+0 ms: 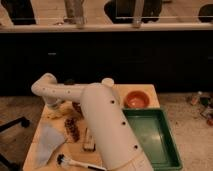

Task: Place banana in paper cup

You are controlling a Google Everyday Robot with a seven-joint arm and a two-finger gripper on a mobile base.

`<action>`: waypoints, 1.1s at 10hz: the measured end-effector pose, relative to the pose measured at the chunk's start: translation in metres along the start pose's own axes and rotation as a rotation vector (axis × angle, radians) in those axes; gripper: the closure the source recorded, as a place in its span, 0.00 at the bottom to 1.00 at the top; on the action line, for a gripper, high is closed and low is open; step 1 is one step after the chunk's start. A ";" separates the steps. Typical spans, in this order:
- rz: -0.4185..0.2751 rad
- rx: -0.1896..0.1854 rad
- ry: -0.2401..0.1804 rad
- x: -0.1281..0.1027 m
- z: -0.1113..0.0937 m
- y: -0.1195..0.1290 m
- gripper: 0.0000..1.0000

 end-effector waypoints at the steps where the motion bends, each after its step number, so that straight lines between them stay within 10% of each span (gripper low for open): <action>1: -0.002 0.011 -0.002 -0.001 -0.002 -0.001 0.99; 11: -0.013 0.167 -0.012 -0.004 -0.060 0.002 0.99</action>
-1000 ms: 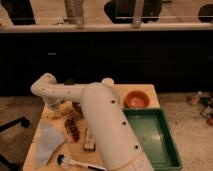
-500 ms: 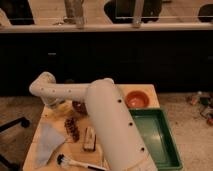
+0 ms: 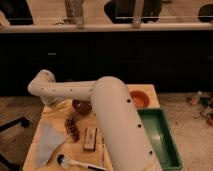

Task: Place banana in paper cup

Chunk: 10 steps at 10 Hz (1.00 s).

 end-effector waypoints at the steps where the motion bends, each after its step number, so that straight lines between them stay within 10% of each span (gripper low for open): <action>1: 0.007 0.015 -0.004 0.004 -0.006 0.000 0.99; 10: 0.179 0.158 -0.162 0.074 -0.037 0.017 0.99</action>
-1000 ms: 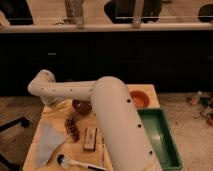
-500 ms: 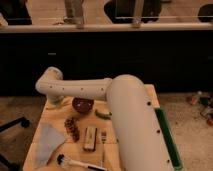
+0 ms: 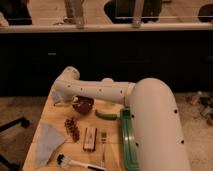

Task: Place banana in paper cup

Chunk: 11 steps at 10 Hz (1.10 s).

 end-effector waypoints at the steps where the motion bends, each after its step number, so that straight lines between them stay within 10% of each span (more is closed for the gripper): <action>1: 0.013 0.002 -0.008 0.004 -0.001 0.000 0.99; 11: 0.075 0.015 -0.041 0.020 0.002 -0.009 0.99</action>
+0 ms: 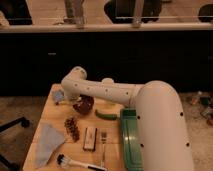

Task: Place banana in paper cup

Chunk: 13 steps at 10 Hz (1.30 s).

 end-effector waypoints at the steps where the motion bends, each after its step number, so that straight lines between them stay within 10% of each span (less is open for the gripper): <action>1: 0.027 0.012 -0.009 0.011 -0.003 -0.005 0.99; 13: 0.253 0.142 -0.084 0.083 -0.040 -0.036 0.99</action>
